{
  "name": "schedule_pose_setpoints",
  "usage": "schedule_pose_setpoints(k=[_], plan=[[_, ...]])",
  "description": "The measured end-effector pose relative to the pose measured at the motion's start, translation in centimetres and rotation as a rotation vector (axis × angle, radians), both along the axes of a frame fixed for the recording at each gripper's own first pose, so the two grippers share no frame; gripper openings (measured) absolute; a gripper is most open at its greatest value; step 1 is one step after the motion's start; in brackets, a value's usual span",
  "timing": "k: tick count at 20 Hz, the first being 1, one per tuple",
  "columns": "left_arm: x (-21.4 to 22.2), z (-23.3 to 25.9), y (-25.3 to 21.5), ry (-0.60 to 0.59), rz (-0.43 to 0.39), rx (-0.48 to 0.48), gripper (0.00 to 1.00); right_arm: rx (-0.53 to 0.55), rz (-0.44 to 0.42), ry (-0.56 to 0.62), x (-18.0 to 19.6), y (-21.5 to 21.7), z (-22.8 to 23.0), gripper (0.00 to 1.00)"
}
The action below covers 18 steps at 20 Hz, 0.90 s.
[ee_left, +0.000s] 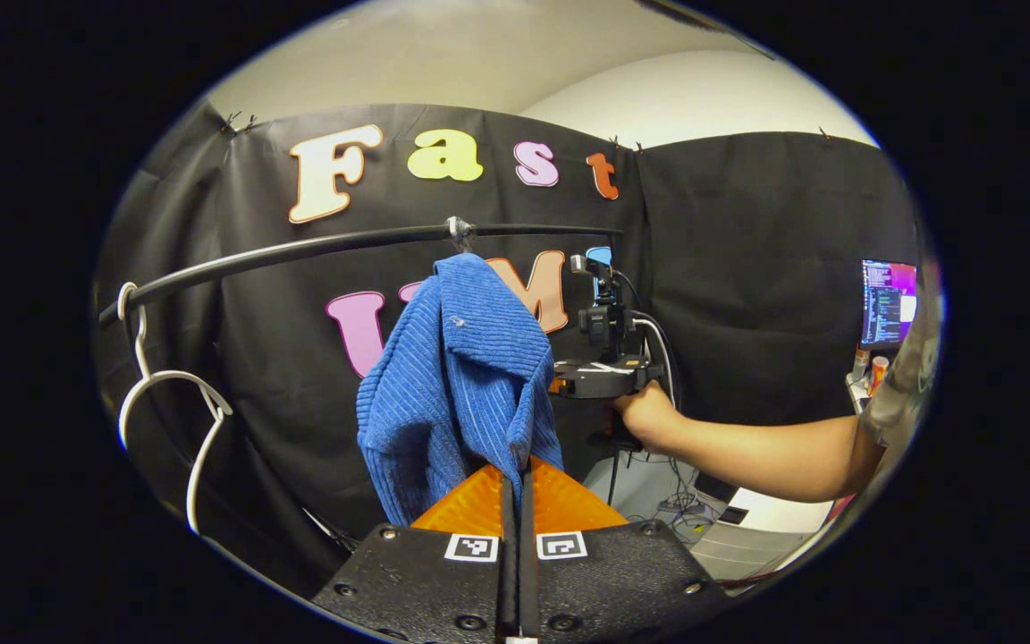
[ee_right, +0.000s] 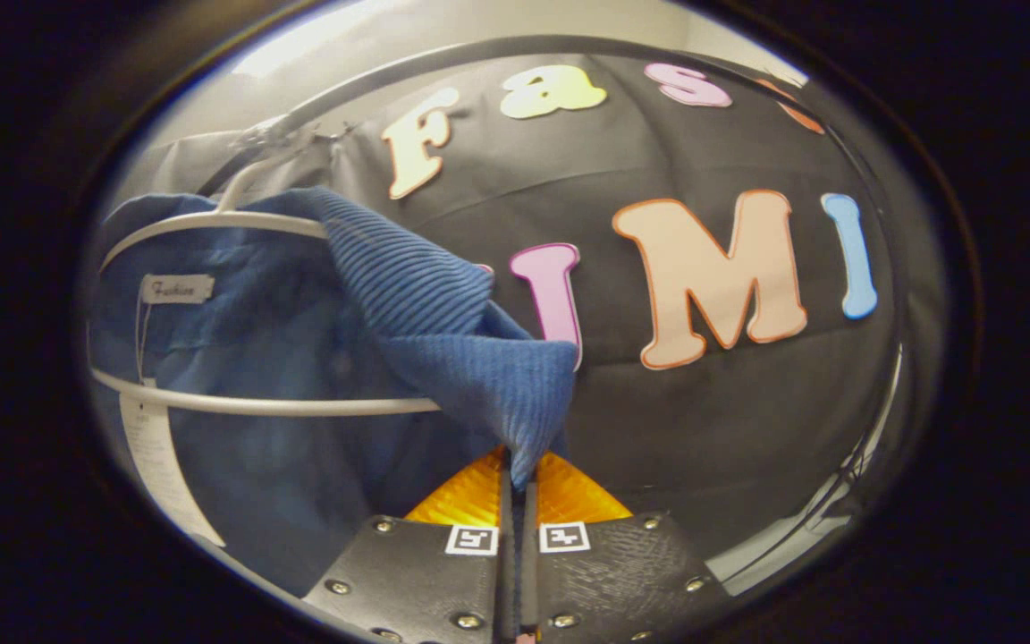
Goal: Grasp the clothes on the hanger with both hands and then place them into the laundry hamper below.
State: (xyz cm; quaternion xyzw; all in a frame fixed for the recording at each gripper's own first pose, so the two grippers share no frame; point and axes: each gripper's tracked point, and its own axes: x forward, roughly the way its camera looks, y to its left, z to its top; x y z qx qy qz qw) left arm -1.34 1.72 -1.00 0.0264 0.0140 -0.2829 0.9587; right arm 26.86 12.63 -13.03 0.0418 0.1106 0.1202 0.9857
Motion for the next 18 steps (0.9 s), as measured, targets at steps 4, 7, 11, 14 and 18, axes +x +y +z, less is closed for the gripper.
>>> schedule_pose_setpoints(k=[4,7,11,14,18], plan=[[0.4,0.1,1.2,0.129,-0.015,-0.153,0.02,0.004,-0.085,-0.019,0.1,-1.7,1.4,0.03],[-0.5,1.2,2.0,0.153,-0.059,-0.203,0.02,0.002,-0.121,-0.034,0.9,-2.8,2.4,0.03],[-0.9,2.8,3.6,0.082,-0.062,-0.123,0.01,0.004,-0.172,-0.073,1.6,-4.3,4.4,0.00],[-0.7,2.8,5.4,0.062,-0.032,-0.066,0.02,0.023,-0.197,-0.102,2.8,-5.0,5.6,0.05],[-0.4,2.0,6.1,0.102,-0.044,-0.089,0.03,0.037,-0.187,-0.129,4.2,-4.6,6.6,0.03]])
